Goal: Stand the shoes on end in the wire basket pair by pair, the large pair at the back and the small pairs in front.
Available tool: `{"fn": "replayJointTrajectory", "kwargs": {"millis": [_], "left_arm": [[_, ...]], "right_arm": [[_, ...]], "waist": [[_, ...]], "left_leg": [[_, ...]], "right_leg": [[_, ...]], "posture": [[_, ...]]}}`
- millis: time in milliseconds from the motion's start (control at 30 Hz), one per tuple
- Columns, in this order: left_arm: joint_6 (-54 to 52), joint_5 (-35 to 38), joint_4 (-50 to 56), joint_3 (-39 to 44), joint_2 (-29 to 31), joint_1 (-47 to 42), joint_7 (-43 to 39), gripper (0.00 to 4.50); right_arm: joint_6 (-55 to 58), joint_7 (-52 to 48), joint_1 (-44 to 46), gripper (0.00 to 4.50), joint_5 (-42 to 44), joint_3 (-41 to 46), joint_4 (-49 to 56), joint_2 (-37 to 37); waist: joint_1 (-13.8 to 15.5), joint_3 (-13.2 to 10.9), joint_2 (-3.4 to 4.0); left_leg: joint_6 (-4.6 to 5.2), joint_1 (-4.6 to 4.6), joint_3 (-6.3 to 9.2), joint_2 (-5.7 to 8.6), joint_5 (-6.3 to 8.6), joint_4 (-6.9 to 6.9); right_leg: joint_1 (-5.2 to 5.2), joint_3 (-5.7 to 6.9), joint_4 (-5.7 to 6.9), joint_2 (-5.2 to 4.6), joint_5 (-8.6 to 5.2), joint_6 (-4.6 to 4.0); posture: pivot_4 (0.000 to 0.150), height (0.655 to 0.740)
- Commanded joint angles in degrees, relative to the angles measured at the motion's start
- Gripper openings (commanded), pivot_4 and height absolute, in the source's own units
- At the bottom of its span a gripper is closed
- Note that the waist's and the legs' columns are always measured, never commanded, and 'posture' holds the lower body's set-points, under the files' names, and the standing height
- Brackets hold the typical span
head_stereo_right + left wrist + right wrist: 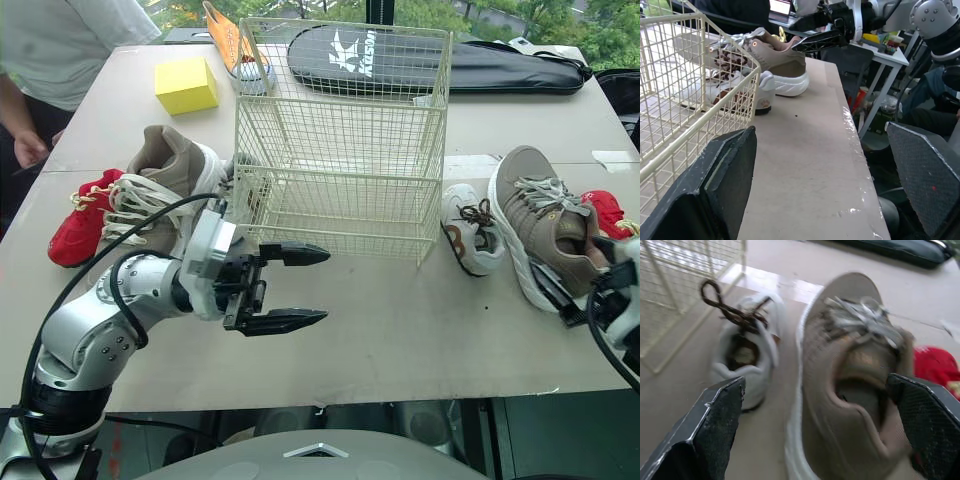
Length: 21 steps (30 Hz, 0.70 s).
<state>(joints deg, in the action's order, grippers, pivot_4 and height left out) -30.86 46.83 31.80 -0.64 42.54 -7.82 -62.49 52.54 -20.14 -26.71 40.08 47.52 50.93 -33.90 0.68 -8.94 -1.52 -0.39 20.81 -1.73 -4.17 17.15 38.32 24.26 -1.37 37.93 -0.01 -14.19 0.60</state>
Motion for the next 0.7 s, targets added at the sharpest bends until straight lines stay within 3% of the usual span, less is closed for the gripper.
{"fn": "replayJointTrajectory", "kwargs": {"millis": [33,400,567,700], "left_arm": [[2.09,-0.58,0.23,-0.05,-0.08,-0.62,-2.4,4.5],[5.46,-3.12,-1.42,-0.19,-1.0,1.74,-6.1,4.5],[3.81,-2.03,0.04,0.72,-0.53,0.91,-4.81,4.5],[2.08,-1.26,0.66,1.02,-0.55,-0.8,-2.94,4.5]], "right_arm": [[0.61,4.03,0.54,4.49,-1.01,2.04,1.96,0.76],[6.55,7.02,4.9,4.49,5.38,-1.18,-3.43,2.65],[5.26,6.93,9.24,4.49,1.36,-6.24,-10.64,-0.6],[3.54,6.35,9.89,3.31,-1.74,-9.03,-13.9,-1.61]], "waist": [[-0.27,0.0,0.02],[-1.11,0.01,0.03],[-1.39,0.01,0.03],[-1.37,0.02,0.01]], "left_leg": [[0.0,-0.01,-0.04,0.01,0.0,0.0],[0.0,0.0,-0.04,0.02,0.0,-0.01],[0.0,-0.02,-0.07,0.04,0.0,0.0],[0.01,-0.01,-0.02,0.05,0.0,-0.01]], "right_leg": [[0.0,-0.03,0.01,0.01,0.0,0.01],[0.0,-0.3,0.01,0.06,-0.01,0.02],[-0.01,-0.4,0.02,0.06,-0.01,0.03],[-0.01,-0.41,0.02,0.09,-0.01,0.02]], "posture": [[0.15,0.74],[0.15,0.74],[0.15,0.74],[0.15,0.74]]}}
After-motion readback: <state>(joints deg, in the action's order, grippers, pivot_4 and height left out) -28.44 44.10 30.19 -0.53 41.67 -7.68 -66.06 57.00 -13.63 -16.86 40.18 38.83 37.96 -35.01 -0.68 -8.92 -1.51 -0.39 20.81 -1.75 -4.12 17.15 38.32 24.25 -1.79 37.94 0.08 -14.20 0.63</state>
